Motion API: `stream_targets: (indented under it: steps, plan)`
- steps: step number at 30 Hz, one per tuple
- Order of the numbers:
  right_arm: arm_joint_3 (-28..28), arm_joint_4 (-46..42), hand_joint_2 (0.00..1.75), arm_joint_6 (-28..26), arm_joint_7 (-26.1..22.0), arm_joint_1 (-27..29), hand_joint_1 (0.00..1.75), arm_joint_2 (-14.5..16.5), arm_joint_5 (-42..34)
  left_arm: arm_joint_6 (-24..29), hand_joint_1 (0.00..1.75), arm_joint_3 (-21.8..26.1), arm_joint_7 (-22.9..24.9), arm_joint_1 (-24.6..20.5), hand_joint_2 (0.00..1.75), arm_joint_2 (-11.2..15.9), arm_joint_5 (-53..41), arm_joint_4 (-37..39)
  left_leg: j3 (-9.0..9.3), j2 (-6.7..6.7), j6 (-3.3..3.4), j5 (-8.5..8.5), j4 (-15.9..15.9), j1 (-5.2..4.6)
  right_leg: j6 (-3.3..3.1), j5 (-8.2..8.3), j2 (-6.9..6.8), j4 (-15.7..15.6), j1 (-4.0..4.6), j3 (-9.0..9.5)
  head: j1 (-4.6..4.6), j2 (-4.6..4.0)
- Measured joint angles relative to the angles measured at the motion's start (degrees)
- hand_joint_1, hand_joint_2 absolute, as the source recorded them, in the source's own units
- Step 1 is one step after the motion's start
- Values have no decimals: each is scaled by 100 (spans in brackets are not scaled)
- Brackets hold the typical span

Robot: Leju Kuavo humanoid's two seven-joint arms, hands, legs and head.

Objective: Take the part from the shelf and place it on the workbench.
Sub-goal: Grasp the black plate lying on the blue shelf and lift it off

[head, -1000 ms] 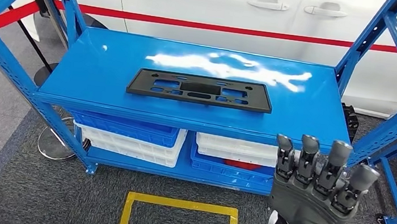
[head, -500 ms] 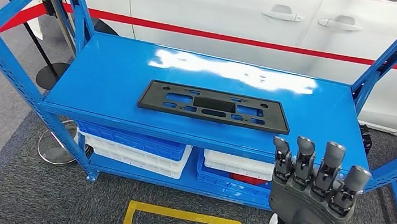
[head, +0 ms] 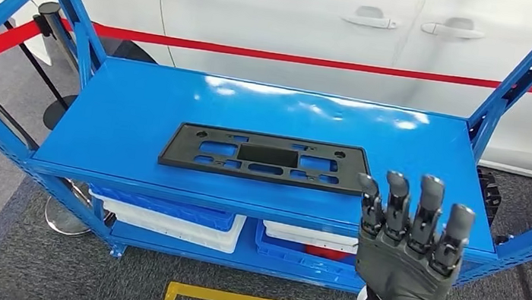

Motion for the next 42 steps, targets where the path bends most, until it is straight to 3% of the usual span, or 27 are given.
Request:
stream_targets:
  steps: [1, 3, 5, 7, 9, 11, 12, 13, 14, 17, 19, 23, 25, 27, 28, 29, 30, 32, 34, 37, 39, 42]
  plan:
    - [18, 61, 0, -61, 4, -2, 0, -12, 0, 1, 0, 1, -2, 9, 0, 2, 1, 1, 58, 5, 25, 312, -360, -7, 9, -51, 5, 0, 4, 64, 2, 0]
    - [69, 216, 0, -232, 36, -25, 0, -53, 3, 3, 0, 7, -8, 13, 0, 9, 1, 9, 161, 20, 90, 619, -895, -41, 56, -136, 12, 20, 21, 132, 2, 0]
    - [172, 437, 0, -550, 192, -87, 0, -118, 30, 5, 0, 11, -19, 8, 0, 14, -2, 15, 196, 25, 149, 617, -1023, -69, 124, -192, 17, 28, 36, 148, 1, 0]
    - [321, 687, 0, -891, 456, -179, 0, -186, 75, 17, 0, 12, -21, 5, 0, 11, -13, 15, 254, 25, 202, 675, -1089, -32, 187, -263, 13, 57, 42, 165, 6, 0]
    - [488, 952, 87, -1130, 707, -300, 0, -236, 136, 64, 0, 12, -8, -2, 0, 7, -26, 15, 317, 31, 240, 682, -1152, 5, 244, -463, 7, 398, 34, 13, 23, 0]
    - [681, 1323, 175, -1341, 884, -415, 0, -275, 232, 129, 0, 12, 3, -11, 0, 6, -30, 15, 343, 27, 264, 657, -1161, 1, 290, -742, 2, 1110, 7, -402, 38, 0]
    - [781, 1536, 175, -1433, 928, -458, 0, -292, 289, 156, 0, 12, 4, -13, 0, 6, -30, 15, 352, 20, 270, 641, -1159, 1, 306, -814, 1, 1430, -7, -621, 38, 0]
    - [879, 1750, 175, -1514, 951, -491, 0, -307, 344, 176, 0, 12, 4, -12, 0, 5, -31, 15, 367, 10, 270, 620, -1156, 0, 314, -780, 0, 1594, -19, -773, 38, 0]
    - [961, 1932, 175, -1578, 954, -525, 0, -319, 396, 192, 0, 12, 4, -8, 0, 2, -32, 15, 392, -3, 267, 597, -1153, 1, 313, -628, 0, 1538, -28, -816, 38, 0]
    - [1184, 2376, 175, -1828, 964, -702, 0, -344, 706, 209, 0, 12, -6, 14, 0, -22, -44, 16, 503, -23, 230, 514, -1150, -7, 252, 80, 1, 508, -12, -472, 38, 0]
    - [1341, 2670, 175, -2083, 992, -842, 0, -358, 1041, 213, 0, 12, -25, 16, 0, -38, -58, 17, 525, -26, 183, 486, -1155, -17, 201, 210, 8, 105, 20, -317, 36, 0]
    - [1566, 3067, 175, -2492, 1047, -1021, 0, -368, 1600, 221, 0, 11, -49, 25, 0, -49, -76, 17, 514, -18, 64, 396, -1092, -25, 92, 206, 16, -5, -11, -266, 34, 0]
    - [1710, 3301, 175, -2968, 1148, -1193, 0, -367, 2342, 222, 0, 10, -58, 30, 0, -61, -80, 17, 296, -9, 25, 118, -610, -12, 40, 212, 7, -39, -28, -236, 31, 0]
    - [1897, 3610, 175, -3716, 1331, -1359, 0, -345, 3543, 221, 0, 10, -69, 29, 0, -72, -86, 17, -82, -5, -4, -200, 140, 0, 14, 201, -1, -34, -17, -233, 30, -1]
    - [2004, 3762, 175, -4092, 1441, -1430, 0, -326, 4164, 221, 0, 10, -73, 32, 0, -78, -91, 17, -213, -5, -17, -249, 382, 3, 8, 195, -4, -28, -13, -232, 30, -1]
    - [2121, 3898, 175, -4428, 1560, -1494, 0, -302, 4737, 221, 0, 10, -75, 35, 0, -84, -100, 17, -250, -4, -24, -186, 421, 5, 7, 187, -3, -19, -12, -228, 30, -1]
    - [2231, 4000, 175, -4691, 1689, -1547, 0, -280, 5217, 222, 0, 9, -76, 35, 0, -89, -111, 17, -176, -3, -24, -22, 233, 6, 11, 176, -1, -7, -12, -220, 30, 0]
    - [2439, 4148, 175, -5099, 2000, -1646, 0, -246, 6074, 222, 0, 8, -69, 30, 0, -93, -130, 17, 174, -2, -4, 374, -525, 2, 40, 138, 2, 25, -3, -201, 30, 0]
    - [2605, 4287, 175, -5392, 2318, -1727, 0, -228, 6784, 222, 0, 7, -59, 20, 0, -95, -142, 17, 414, -6, 40, 530, -1035, -13, 85, 108, 0, 54, 19, -202, 33, 0]
    - [2765, 4527, 175, -5724, 2662, -1792, 0, -202, 7518, 225, 0, 3, -51, 17, 0, -105, -159, 17, 450, -10, 128, 530, -1137, -12, 160, 100, -1, 51, 24, -201, 38, 0]
    - [2824, 4678, 175, -5876, 2784, -1837, 0, -181, 7771, 226, 0, 1, -53, 19, 0, -121, -176, 17, 471, -1, 193, 554, -1179, 12, 219, -38, -2, 229, 15, -268, 39, 0]
    - [2868, 4937, 175, -6041, 2987, -1900, 0, -162, 8091, 227, 0, -3, -68, 18, 0, -130, -192, 17, 476, 4, 240, 559, -1191, 15, 280, -550, -5, 1261, -18, -760, 40, 0]
